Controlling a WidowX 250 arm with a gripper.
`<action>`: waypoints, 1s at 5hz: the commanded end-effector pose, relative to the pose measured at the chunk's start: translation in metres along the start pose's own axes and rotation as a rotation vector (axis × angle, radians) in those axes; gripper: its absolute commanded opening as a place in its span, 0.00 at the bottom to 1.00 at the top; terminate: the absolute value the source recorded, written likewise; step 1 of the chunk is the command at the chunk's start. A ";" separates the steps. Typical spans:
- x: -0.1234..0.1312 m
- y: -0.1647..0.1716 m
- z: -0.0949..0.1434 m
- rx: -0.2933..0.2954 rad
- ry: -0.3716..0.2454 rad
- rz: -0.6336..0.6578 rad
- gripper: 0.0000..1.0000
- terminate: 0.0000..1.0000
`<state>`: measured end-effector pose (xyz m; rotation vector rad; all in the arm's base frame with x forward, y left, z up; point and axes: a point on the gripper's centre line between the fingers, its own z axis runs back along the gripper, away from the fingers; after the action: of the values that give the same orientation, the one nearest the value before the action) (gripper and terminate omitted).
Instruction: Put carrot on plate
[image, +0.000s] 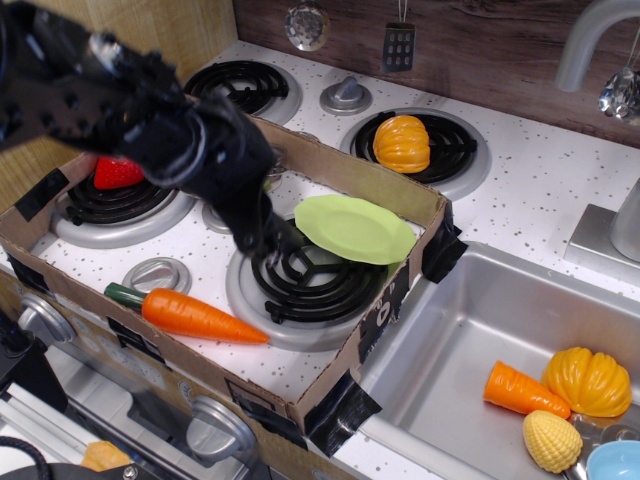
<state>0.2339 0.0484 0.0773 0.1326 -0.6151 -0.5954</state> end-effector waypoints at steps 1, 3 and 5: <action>-0.038 -0.015 -0.005 -0.115 0.218 -0.101 1.00 0.00; -0.060 -0.010 -0.005 -0.169 0.371 -0.214 1.00 0.00; -0.066 -0.006 -0.019 -0.194 0.354 -0.225 1.00 0.00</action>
<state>0.1954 0.0655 0.0172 0.1026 -0.1813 -0.8223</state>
